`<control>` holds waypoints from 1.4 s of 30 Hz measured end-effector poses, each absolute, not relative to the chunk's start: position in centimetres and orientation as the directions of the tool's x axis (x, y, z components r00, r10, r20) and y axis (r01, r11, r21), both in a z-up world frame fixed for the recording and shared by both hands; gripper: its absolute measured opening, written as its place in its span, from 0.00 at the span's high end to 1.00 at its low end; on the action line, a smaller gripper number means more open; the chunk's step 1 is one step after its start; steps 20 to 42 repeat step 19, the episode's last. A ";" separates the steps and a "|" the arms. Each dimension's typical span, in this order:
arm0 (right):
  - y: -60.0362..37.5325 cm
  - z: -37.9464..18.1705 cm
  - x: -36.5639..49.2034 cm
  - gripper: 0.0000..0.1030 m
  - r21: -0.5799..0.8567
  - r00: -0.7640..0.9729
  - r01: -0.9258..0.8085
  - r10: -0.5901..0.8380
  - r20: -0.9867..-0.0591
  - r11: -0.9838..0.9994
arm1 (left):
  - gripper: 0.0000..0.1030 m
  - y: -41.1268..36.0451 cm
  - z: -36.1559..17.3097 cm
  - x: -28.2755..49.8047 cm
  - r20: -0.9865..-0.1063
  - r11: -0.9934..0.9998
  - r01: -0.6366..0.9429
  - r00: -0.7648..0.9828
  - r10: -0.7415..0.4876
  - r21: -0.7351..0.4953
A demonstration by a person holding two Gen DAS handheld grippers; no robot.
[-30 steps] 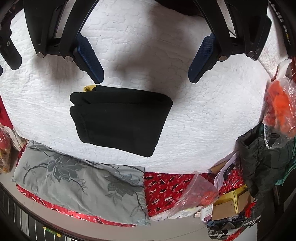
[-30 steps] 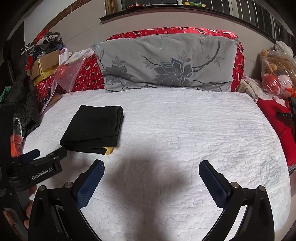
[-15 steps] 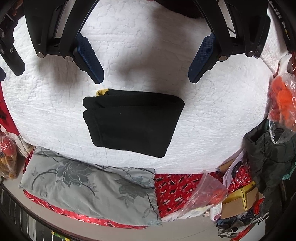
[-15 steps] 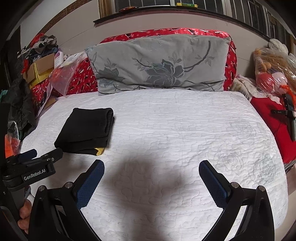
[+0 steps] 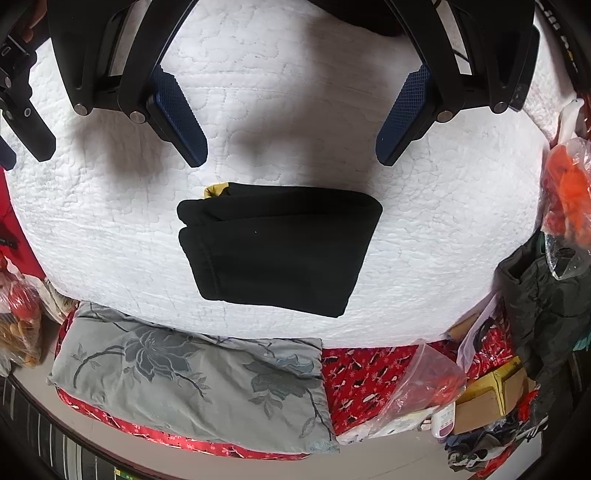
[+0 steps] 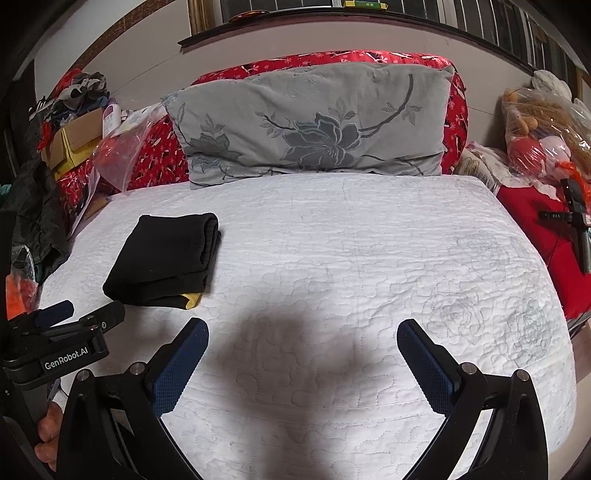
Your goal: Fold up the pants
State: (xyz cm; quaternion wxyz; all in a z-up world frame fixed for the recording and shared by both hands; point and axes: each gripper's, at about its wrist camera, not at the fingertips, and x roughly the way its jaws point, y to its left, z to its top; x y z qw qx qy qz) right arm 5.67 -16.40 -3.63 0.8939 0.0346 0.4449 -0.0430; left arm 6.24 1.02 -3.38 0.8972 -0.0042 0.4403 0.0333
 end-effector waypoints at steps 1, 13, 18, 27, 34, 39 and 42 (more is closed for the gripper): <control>-16.4 -3.7 5.7 0.00 0.025 0.599 0.109 -0.046 -0.799 0.994 | 0.09 1.1 -3.4 6.3 -0.795 0.998 -0.062 0.604 0.047 0.012; -17.1 -3.9 5.6 0.00 0.034 0.592 0.130 -0.051 -0.804 0.991 | 0.09 0.3 -2.6 5.8 -0.782 0.999 -0.049 0.623 0.035 0.006; -17.3 -4.0 5.7 0.00 0.038 0.589 0.139 -0.052 -0.807 0.990 | 0.09 0.1 -2.5 5.8 -0.785 0.998 -0.055 0.618 0.042 0.009; -17.4 -4.0 5.7 0.00 0.038 0.588 0.140 -0.052 -0.807 0.989 | 0.09 0.1 -2.5 5.9 -0.786 0.998 -0.057 0.617 0.040 0.007; -17.4 -4.0 5.7 0.00 0.038 0.588 0.140 -0.052 -0.807 0.989 | 0.09 0.1 -2.5 5.9 -0.786 0.998 -0.057 0.617 0.040 0.007; -17.4 -4.0 5.7 0.00 0.038 0.588 0.140 -0.052 -0.807 0.989 | 0.09 0.1 -2.5 5.9 -0.786 0.998 -0.057 0.617 0.040 0.007; -17.4 -4.0 5.7 0.00 0.038 0.588 0.140 -0.052 -0.807 0.989 | 0.09 0.1 -2.5 5.9 -0.786 0.998 -0.057 0.617 0.040 0.007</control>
